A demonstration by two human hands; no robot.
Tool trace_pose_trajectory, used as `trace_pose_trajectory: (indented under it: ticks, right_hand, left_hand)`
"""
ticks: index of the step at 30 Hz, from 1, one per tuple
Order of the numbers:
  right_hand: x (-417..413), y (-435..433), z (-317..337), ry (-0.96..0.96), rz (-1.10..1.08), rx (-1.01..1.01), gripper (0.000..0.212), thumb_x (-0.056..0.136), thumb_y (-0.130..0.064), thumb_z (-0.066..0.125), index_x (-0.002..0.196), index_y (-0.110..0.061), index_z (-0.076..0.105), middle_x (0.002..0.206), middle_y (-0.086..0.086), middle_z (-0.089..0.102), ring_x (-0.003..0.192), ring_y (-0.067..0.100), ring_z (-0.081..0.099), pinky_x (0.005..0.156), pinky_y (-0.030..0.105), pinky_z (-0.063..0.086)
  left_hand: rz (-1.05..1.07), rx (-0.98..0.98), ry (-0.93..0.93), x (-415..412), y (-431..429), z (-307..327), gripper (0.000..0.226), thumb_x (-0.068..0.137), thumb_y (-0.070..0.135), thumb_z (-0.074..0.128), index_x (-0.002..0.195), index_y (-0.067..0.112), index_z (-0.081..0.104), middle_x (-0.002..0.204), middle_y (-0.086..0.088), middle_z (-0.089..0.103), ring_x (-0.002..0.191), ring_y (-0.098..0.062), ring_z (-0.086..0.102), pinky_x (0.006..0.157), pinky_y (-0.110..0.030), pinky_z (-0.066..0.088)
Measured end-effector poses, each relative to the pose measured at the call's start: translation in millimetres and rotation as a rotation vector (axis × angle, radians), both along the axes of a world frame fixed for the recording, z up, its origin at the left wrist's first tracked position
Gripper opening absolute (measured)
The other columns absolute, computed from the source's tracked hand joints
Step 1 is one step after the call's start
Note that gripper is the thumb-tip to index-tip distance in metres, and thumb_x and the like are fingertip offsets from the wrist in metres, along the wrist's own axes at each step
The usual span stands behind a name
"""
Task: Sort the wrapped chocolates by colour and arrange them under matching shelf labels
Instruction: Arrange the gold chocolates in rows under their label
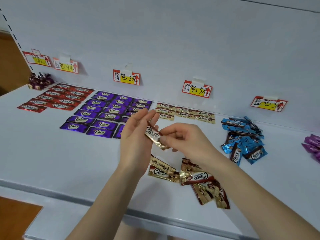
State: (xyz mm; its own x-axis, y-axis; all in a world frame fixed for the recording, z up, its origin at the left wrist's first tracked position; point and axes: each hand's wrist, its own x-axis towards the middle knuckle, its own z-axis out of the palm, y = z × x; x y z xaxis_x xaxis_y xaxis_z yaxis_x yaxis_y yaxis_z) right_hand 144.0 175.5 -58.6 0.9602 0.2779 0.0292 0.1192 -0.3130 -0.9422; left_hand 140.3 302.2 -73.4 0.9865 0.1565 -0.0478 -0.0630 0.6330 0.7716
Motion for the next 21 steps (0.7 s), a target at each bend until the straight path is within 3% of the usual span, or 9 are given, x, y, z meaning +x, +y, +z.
trace_pose_trajectory:
  ticks: [5, 8, 10, 13, 15, 17, 19, 21]
  right_hand:
    - [-5.8, -21.2, 3.3, -0.168, -0.087, -0.123, 0.013, 0.083, -0.014, 0.066, 0.091, -0.023, 0.066, 0.081, -0.009, 0.066, 0.072, -0.002, 0.061, 0.064, 0.01, 0.045]
    - [-13.7, -27.0, -0.5, -0.347, -0.066, -0.314, 0.024, 0.08, -0.026, 0.068, 0.104, -0.024, 0.066, 0.094, -0.017, 0.06, 0.088, -0.008, 0.053, 0.071, 0.009, 0.042]
    - [-16.0, -32.2, -4.8, -0.416, -0.03, -0.381, 0.03, 0.08, -0.025, 0.069, 0.109, -0.02, 0.067, 0.096, -0.017, 0.057, 0.088, -0.012, 0.05, 0.075, 0.005, 0.039]
    - [-10.5, -49.2, -9.7, -0.417, -0.091, -0.427, 0.028, 0.082, -0.019, 0.067, 0.11, -0.018, 0.067, 0.097, -0.013, 0.058, 0.085, -0.01, 0.051, 0.075, 0.007, 0.04]
    - [-2.5, -66.1, -10.8, -0.361, -0.187, -0.393, 0.026, 0.082, -0.017, 0.067, 0.108, -0.017, 0.067, 0.096, -0.012, 0.059, 0.083, -0.008, 0.052, 0.075, 0.009, 0.042]
    - [6.6, -84.1, -11.3, -0.31, -0.261, -0.366, 0.025, 0.082, -0.015, 0.068, 0.107, -0.016, 0.067, 0.096, -0.012, 0.06, 0.082, -0.006, 0.053, 0.072, 0.006, 0.041]
    - [15.5, -99.2, -12.9, -0.284, -0.303, -0.369, 0.025, 0.082, -0.015, 0.067, 0.108, -0.014, 0.066, 0.097, -0.012, 0.06, 0.086, -0.003, 0.053, 0.071, 0.0, 0.038]
    - [23.9, -110.4, -15.8, -0.273, -0.32, -0.381, 0.026, 0.083, -0.014, 0.066, 0.109, -0.013, 0.065, 0.098, -0.011, 0.06, 0.09, 0.001, 0.053, 0.071, -0.005, 0.036]
  left_hand:
    - [-0.033, 0.445, 0.013, -12.7, 5.5, -4.3, 0.017, 0.092, 0.007, 0.055, 0.085, 0.018, 0.065, 0.068, 0.003, 0.072, 0.064, -0.006, 0.067, 0.057, -0.017, 0.053]
    - [-0.031, 0.472, 0.044, -14.3, -0.4, -5.8, 0.016, 0.09, 0.005, 0.057, 0.083, 0.016, 0.066, 0.063, 0.002, 0.07, 0.059, -0.007, 0.066, 0.055, -0.016, 0.052]
    - [-0.065, 0.443, 0.063, -13.8, -4.3, -6.8, 0.011, 0.089, 0.005, 0.058, 0.088, 0.011, 0.067, 0.065, 0.0, 0.071, 0.061, -0.009, 0.068, 0.055, -0.016, 0.052]
    - [-0.121, 0.526, 0.064, -16.1, -13.1, -13.1, 0.016, 0.089, 0.011, 0.061, 0.104, 0.011, 0.063, 0.077, -0.001, 0.074, 0.074, -0.01, 0.071, 0.062, -0.016, 0.054]
    - [-0.125, 0.846, -0.044, -20.0, -21.7, -22.6, 0.029, 0.088, 0.021, 0.062, 0.117, 0.019, 0.058, 0.092, 0.008, 0.07, 0.085, -0.005, 0.067, 0.071, -0.012, 0.052]
    - [-0.204, 1.209, -0.252, -25.6, -30.8, -28.0, 0.041, 0.088, 0.036, 0.06, 0.127, 0.026, 0.052, 0.112, 0.015, 0.059, 0.098, 0.002, 0.056, 0.08, -0.003, 0.042]
    - [-0.379, 1.467, -0.47, -24.6, -40.0, -31.6, 0.058, 0.086, 0.05, 0.055, 0.137, 0.023, 0.044, 0.136, 0.009, 0.046, 0.121, -0.002, 0.041, 0.093, 0.002, 0.024]
    - [-0.532, 1.642, -0.623, -19.8, -48.1, -33.7, 0.076, 0.084, 0.059, 0.049, 0.146, 0.018, 0.03, 0.153, 0.003, 0.027, 0.137, -0.008, 0.021, 0.103, -0.008, 0.011]
